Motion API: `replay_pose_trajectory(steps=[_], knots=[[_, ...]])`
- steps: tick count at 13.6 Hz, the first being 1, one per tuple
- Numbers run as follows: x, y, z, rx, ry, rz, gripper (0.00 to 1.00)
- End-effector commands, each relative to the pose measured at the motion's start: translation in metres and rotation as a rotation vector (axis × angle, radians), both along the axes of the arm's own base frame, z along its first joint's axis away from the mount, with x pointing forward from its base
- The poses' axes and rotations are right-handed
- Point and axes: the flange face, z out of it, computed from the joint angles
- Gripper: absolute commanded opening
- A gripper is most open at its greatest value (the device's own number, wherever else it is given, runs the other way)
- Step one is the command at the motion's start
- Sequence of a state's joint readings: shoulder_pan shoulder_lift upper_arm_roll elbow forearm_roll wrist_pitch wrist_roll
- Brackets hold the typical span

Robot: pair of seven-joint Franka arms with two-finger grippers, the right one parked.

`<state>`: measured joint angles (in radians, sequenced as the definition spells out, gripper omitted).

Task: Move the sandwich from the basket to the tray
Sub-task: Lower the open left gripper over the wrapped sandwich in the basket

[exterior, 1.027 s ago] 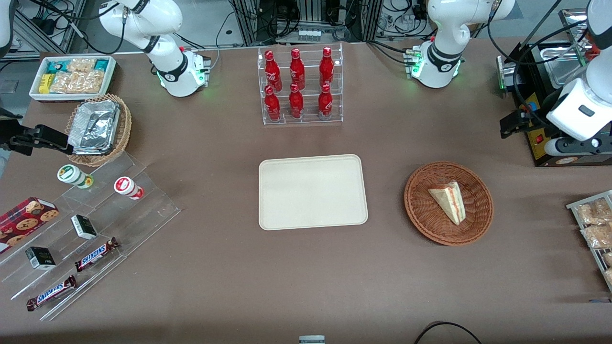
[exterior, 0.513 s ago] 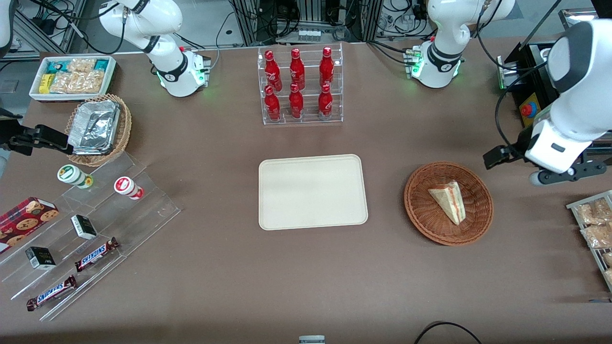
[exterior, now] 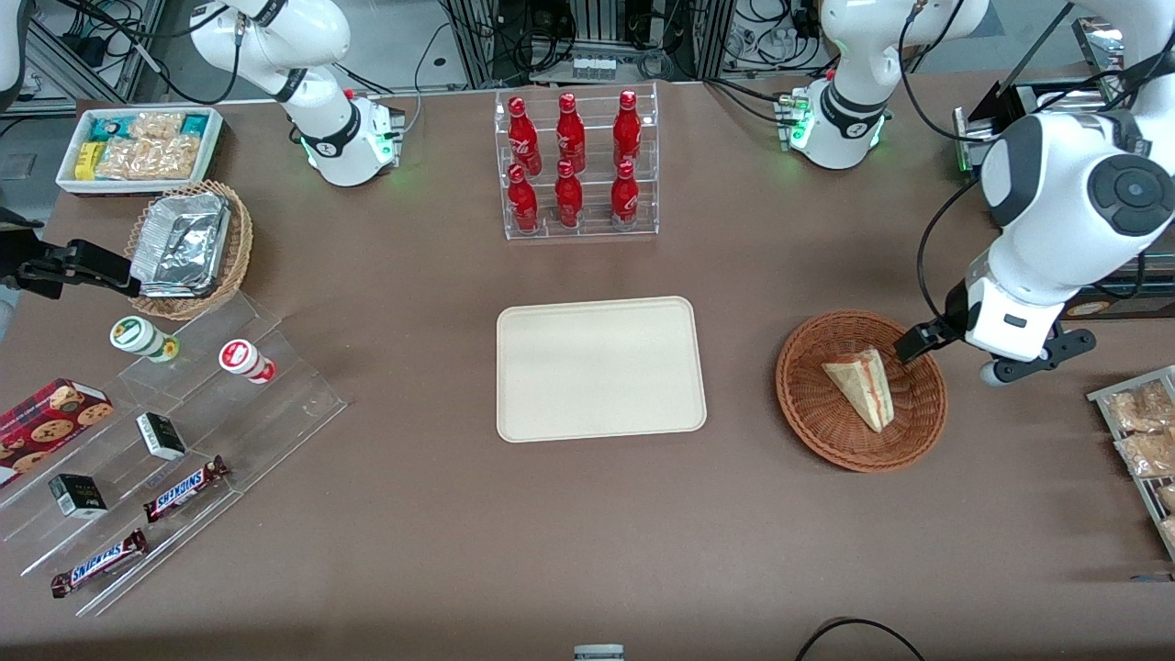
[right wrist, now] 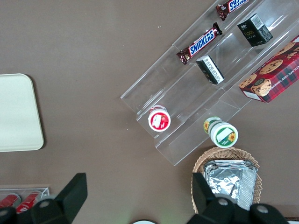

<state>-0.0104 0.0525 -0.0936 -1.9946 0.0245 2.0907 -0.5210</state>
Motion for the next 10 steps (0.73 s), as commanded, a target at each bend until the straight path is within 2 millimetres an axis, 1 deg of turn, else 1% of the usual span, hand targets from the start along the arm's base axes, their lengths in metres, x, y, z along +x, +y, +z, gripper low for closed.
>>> replay_pose_trajectory(steps=[1,4,6,10], knots=[[-0.009,-0.004,-0.025,-0.016,-0.036,0.082,1.0],[-0.014,-0.01,-0.055,-0.026,-0.055,0.111,1.0],[-0.019,-0.011,-0.07,-0.031,-0.068,0.109,1.0],[-0.016,-0.015,-0.1,-0.032,-0.044,0.101,1.0]])
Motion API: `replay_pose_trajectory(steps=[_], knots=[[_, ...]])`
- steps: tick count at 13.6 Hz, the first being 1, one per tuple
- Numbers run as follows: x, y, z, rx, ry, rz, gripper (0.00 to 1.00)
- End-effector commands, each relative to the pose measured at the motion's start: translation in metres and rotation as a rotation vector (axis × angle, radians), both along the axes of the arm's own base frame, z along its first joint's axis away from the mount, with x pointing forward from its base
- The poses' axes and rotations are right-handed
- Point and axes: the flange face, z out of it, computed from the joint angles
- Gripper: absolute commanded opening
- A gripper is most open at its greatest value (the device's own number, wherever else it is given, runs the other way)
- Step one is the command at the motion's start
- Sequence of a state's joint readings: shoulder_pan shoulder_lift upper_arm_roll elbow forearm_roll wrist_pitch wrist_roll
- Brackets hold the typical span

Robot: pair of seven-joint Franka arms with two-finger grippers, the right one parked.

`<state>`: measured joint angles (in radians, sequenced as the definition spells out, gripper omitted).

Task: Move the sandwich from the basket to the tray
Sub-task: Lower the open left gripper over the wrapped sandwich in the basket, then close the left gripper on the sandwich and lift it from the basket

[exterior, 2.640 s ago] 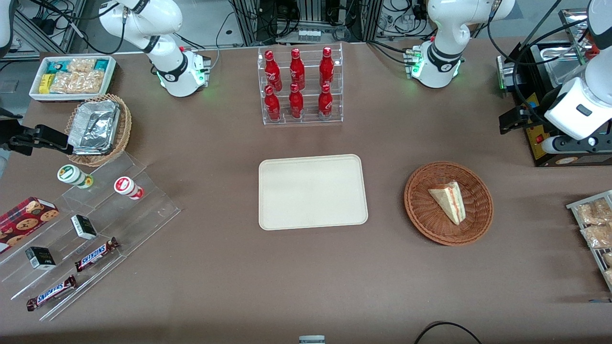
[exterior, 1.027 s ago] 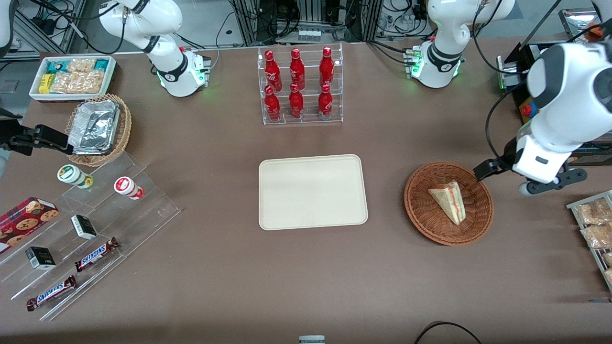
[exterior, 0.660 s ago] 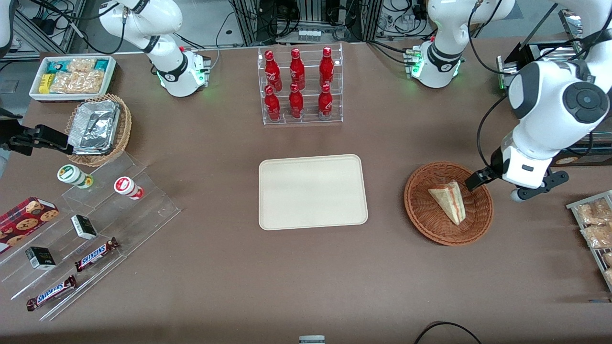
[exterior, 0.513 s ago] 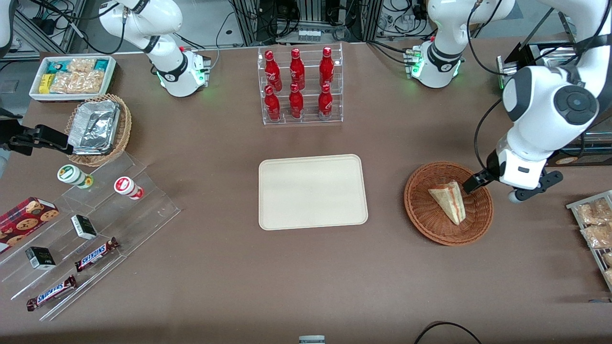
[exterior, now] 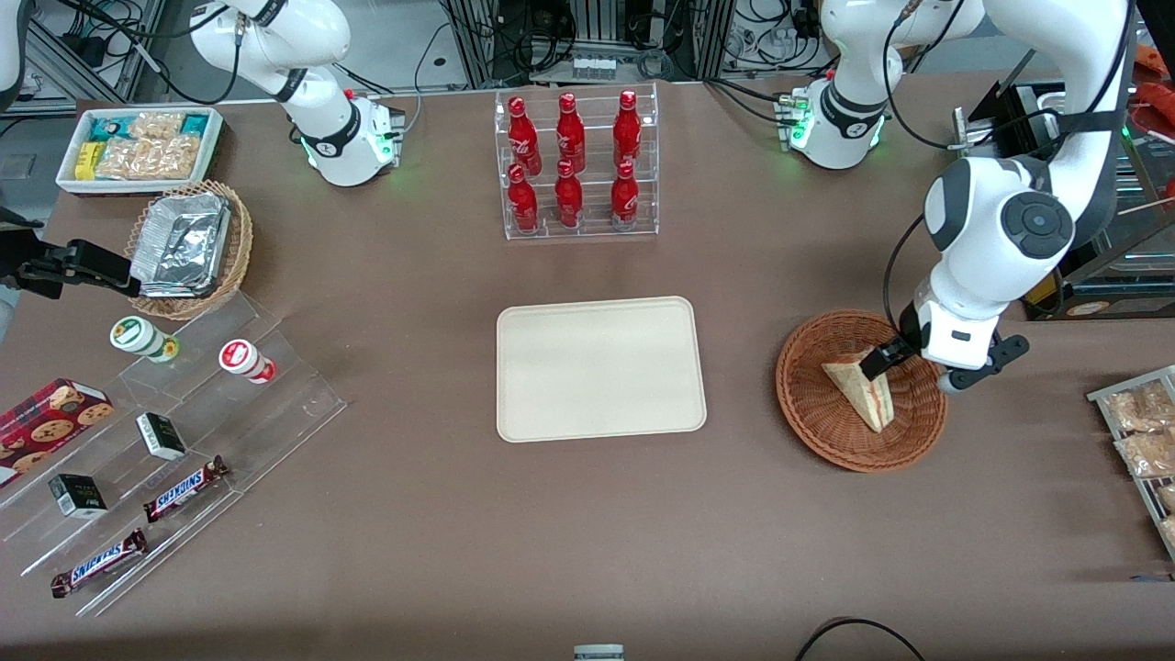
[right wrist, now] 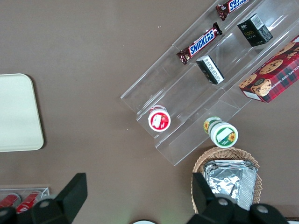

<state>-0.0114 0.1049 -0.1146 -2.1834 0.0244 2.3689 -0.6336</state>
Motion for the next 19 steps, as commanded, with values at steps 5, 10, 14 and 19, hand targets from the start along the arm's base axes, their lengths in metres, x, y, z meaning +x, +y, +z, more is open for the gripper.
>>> replay_pose_trajectory(steps=[5,10,14,19], knots=[[0.0,-0.009,-0.042,-0.005,0.025,-0.006,1.0],[-0.001,-0.009,-0.058,-0.005,0.044,-0.007,1.0],[0.003,-0.009,-0.068,-0.012,0.025,-0.007,1.0],[0.005,-0.008,-0.083,-0.015,0.028,-0.006,1.0]])
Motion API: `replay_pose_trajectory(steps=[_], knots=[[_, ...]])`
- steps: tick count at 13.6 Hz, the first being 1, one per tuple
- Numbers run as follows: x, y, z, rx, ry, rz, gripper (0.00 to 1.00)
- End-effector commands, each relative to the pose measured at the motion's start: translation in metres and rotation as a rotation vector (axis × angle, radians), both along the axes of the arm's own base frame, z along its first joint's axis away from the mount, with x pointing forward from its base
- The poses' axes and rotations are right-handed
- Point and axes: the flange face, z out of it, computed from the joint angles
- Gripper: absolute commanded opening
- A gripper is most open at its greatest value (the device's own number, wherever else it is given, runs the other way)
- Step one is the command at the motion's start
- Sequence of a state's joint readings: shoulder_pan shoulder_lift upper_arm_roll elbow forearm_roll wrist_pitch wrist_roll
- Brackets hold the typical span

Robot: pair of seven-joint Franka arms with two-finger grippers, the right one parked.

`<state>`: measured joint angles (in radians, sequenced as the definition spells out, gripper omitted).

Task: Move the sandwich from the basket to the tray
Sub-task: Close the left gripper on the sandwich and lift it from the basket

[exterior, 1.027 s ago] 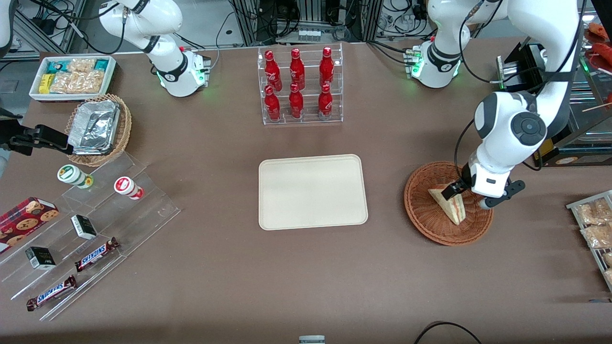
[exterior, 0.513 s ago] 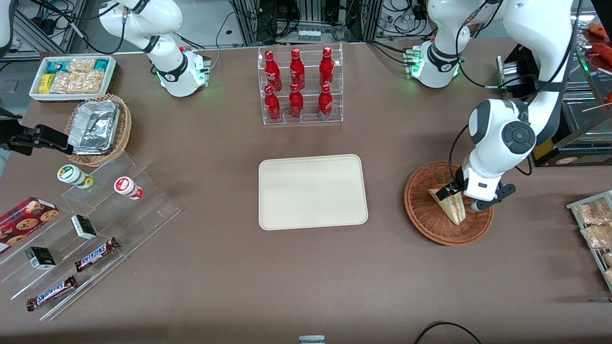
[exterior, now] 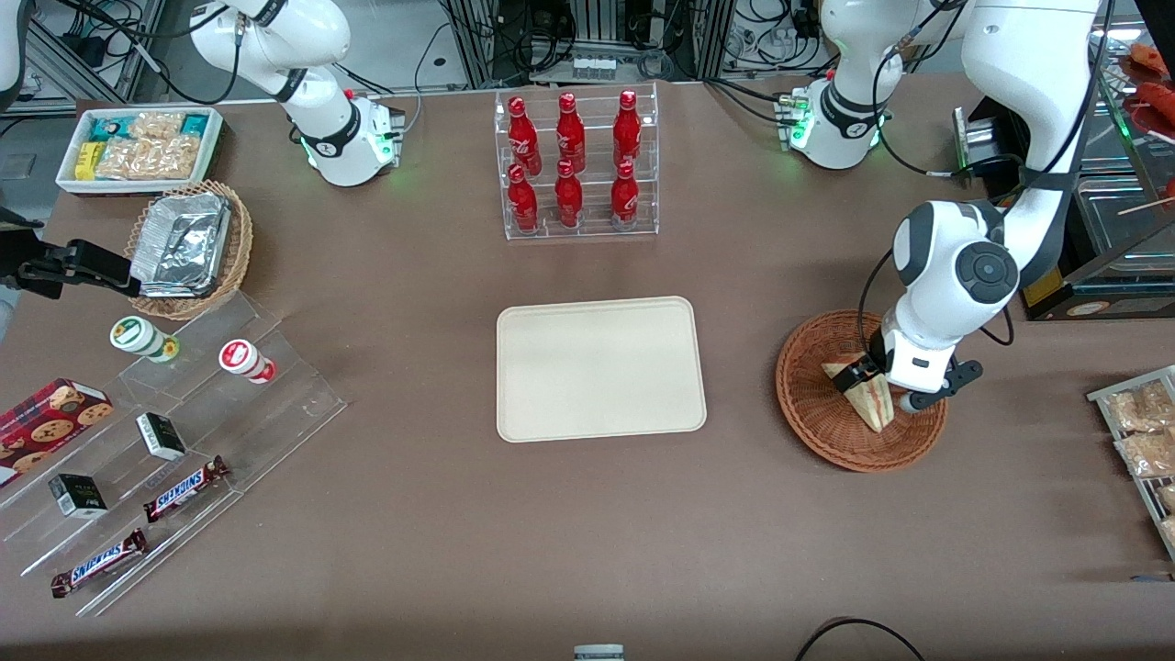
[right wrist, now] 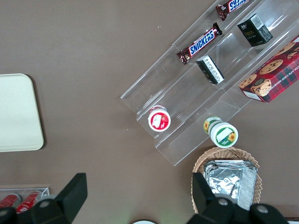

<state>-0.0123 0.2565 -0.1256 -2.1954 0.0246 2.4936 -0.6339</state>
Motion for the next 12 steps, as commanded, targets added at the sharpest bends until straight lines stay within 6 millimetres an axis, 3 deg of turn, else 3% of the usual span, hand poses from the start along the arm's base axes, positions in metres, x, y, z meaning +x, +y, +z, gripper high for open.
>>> replay_pose_trajectory(steps=[1,2,3,5,6,10,12], knots=[[0.001,0.0,-0.007,0.0,-0.021,0.006,1.0],[0.002,0.001,-0.009,-0.001,-0.024,0.007,0.97],[0.002,0.001,-0.013,-0.002,-0.018,0.007,0.78],[0.001,0.003,-0.014,0.005,-0.016,-0.003,0.17],[0.001,0.006,-0.014,0.008,-0.015,-0.003,0.0],[-0.003,0.008,-0.01,0.028,0.002,-0.02,0.0],[-0.004,0.011,0.002,0.037,0.015,-0.023,0.0]])
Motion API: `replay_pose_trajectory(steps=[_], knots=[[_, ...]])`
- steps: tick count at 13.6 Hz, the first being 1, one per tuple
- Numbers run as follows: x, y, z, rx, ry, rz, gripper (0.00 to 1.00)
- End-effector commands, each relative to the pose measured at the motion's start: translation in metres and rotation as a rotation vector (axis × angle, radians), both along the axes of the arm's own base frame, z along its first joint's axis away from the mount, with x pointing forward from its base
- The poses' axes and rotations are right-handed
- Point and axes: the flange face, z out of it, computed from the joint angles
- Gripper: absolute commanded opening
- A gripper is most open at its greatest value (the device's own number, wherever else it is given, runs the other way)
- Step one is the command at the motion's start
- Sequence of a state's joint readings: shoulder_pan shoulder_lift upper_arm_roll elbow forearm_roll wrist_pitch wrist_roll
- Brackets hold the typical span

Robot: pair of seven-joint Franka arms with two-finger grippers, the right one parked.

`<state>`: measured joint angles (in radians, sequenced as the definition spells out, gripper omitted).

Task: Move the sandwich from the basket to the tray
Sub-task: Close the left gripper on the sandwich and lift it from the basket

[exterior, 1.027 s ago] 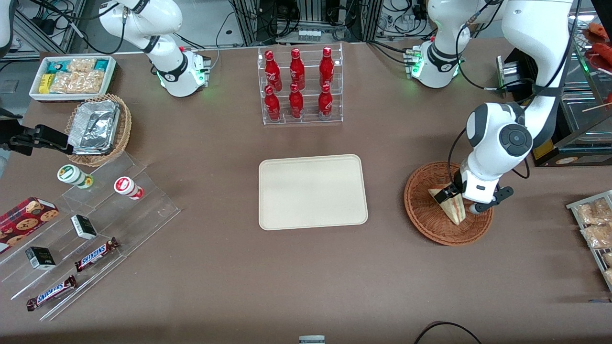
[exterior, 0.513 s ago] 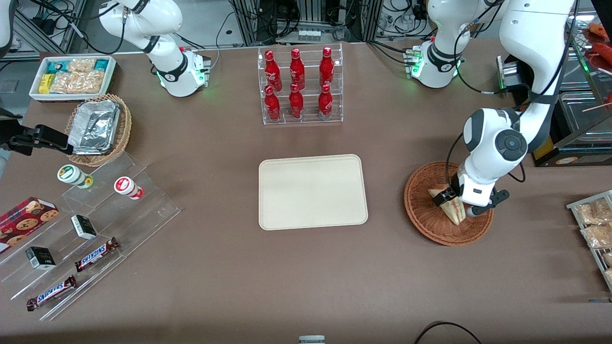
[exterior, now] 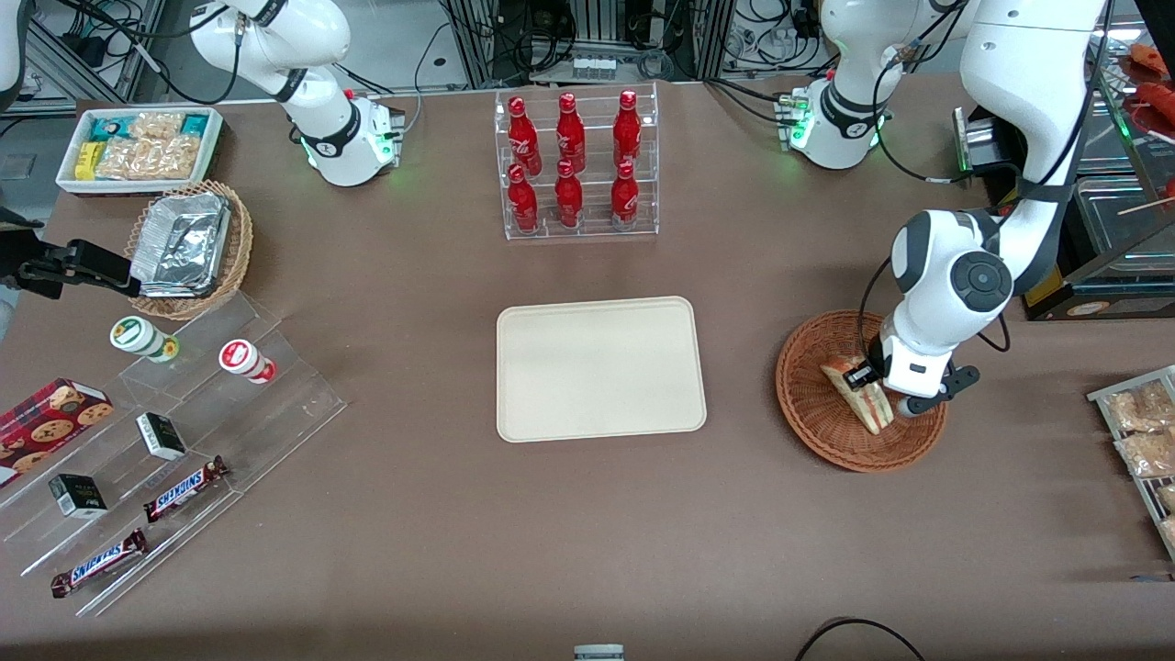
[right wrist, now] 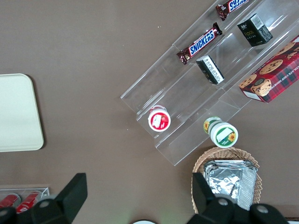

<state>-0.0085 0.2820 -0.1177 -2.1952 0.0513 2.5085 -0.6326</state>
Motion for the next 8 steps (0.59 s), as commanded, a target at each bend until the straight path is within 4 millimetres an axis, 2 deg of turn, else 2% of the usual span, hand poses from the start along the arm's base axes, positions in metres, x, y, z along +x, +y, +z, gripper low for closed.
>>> replay_pose_trajectory(steps=[1,3,5,8], knots=[[-0.005,0.005,0.024,0.026,0.019,-0.02,0.0],[0.001,0.006,0.054,0.036,0.032,-0.019,0.0],[0.012,0.003,0.092,0.049,0.075,-0.018,0.0],[0.029,-0.017,0.149,0.057,0.108,-0.027,0.0]])
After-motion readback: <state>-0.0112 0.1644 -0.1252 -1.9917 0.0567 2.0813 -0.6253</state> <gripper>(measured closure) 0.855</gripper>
